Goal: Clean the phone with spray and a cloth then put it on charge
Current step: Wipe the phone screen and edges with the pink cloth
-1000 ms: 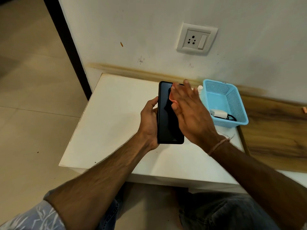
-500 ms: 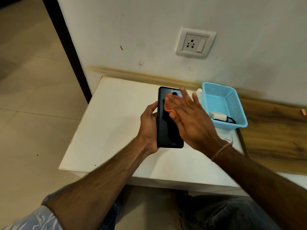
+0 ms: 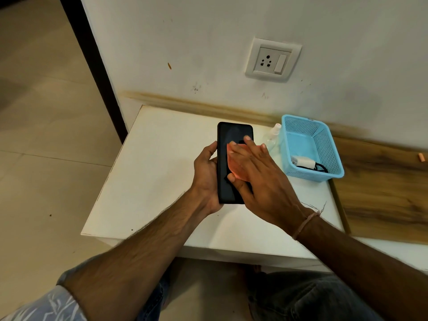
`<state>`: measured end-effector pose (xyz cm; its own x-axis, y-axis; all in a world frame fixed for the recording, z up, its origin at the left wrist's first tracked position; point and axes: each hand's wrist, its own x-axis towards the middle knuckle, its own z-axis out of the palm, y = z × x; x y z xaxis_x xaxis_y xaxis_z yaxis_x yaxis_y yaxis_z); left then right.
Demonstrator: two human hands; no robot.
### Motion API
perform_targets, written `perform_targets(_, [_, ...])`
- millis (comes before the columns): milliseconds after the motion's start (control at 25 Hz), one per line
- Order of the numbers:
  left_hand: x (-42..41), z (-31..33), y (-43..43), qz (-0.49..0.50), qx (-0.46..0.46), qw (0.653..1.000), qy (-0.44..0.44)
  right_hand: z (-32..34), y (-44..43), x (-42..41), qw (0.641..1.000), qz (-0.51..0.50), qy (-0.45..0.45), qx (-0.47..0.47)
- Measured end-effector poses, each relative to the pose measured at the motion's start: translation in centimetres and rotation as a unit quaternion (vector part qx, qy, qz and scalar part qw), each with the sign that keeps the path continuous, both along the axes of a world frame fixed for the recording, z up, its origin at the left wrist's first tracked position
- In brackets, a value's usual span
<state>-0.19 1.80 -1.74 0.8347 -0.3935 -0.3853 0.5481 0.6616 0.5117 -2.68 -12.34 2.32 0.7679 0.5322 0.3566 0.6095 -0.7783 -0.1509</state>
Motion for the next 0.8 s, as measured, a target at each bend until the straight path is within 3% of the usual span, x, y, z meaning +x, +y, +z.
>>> perform_targets(160, [0.2,-0.1,0.1,-0.001,0.005,1.0,0.004,0.1,0.1,0.3,0.997,-0.018,-0.064,0.05])
perform_targets(480, [0.0,0.3,-0.1,-0.002,0.033,0.999,-0.023,1.1,-0.1,1.9,0.993,-0.009,-0.112,0.027])
perform_targets(680, [-0.1,0.5,-0.1,0.012,0.008,0.999,-0.051,2.9,2.1,4.8,0.982,-0.12,-0.073,0.125])
perform_targets(800, [0.0,0.5,0.8,-0.007,0.01,0.999,-0.051,1.5,2.0,1.8,0.995,0.006,-0.072,0.073])
